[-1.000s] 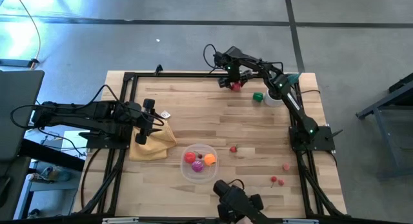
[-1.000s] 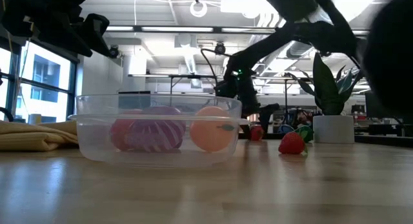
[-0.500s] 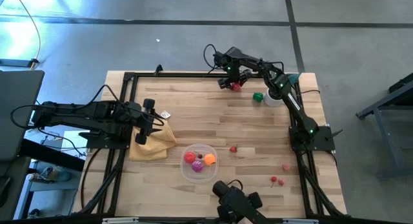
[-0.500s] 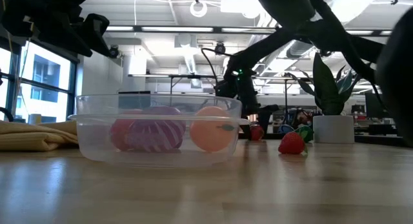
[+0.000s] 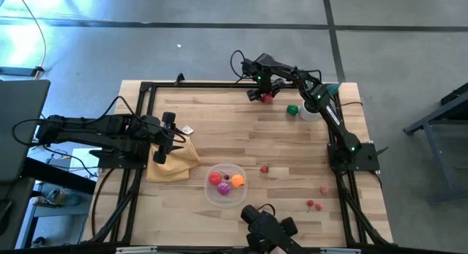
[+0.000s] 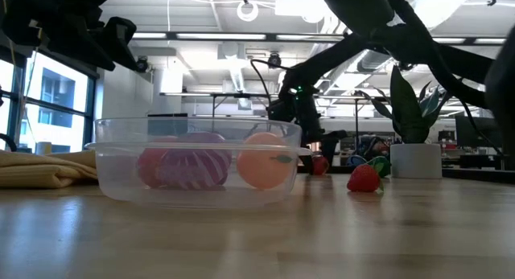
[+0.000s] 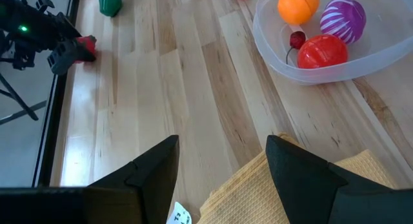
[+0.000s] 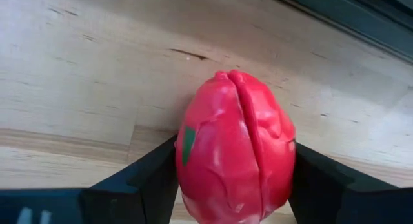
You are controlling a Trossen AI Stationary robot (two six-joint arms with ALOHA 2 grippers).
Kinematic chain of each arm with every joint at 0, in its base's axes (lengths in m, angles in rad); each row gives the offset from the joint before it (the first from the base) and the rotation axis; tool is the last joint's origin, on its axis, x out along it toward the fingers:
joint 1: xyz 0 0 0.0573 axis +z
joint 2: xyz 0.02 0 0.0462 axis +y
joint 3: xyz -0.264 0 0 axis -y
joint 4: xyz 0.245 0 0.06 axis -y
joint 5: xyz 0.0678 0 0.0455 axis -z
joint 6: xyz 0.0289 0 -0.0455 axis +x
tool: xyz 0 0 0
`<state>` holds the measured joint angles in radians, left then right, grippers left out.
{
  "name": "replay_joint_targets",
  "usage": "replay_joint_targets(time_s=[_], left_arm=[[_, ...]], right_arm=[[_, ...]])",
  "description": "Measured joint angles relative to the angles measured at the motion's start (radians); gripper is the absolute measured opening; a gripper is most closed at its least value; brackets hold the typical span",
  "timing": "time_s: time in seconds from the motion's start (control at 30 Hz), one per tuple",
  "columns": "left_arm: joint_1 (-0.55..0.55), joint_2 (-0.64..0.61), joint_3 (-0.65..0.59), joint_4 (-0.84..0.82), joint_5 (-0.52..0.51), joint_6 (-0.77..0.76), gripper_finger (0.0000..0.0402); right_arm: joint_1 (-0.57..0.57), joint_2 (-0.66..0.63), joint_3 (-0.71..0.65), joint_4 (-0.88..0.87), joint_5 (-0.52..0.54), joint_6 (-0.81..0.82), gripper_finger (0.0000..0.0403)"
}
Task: Pick and placing Produce into tupperware
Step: Put the red dragon fruit into the transparent bin
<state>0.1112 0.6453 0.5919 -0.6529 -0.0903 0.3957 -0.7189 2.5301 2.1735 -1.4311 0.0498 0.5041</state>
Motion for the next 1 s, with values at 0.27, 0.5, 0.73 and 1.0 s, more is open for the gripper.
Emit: replay_joint_targets(time_s=[0.27,0.5,0.73,1.0], left_arm=[[0.0,0.0,0.0,0.0,0.0,0.0,0.0221],[0.0,0.0,0.0,0.0,0.0,0.0,0.0221],[0.0,0.0,0.0,0.0,0.0,0.0,0.0221],[0.0,0.0,0.0,0.0,0.0,0.0,0.0221]], right_arm=[[0.0,0.0,0.0,0.002,0.003,-0.009,0.0208],[0.0,0.0,-0.001,0.003,0.003,-0.018,0.0219],[0.002,-0.015,-0.002,0.003,0.002,-0.054,0.022],[0.026,-0.123,-0.007,-0.036,-0.099,-0.122,0.0207]])
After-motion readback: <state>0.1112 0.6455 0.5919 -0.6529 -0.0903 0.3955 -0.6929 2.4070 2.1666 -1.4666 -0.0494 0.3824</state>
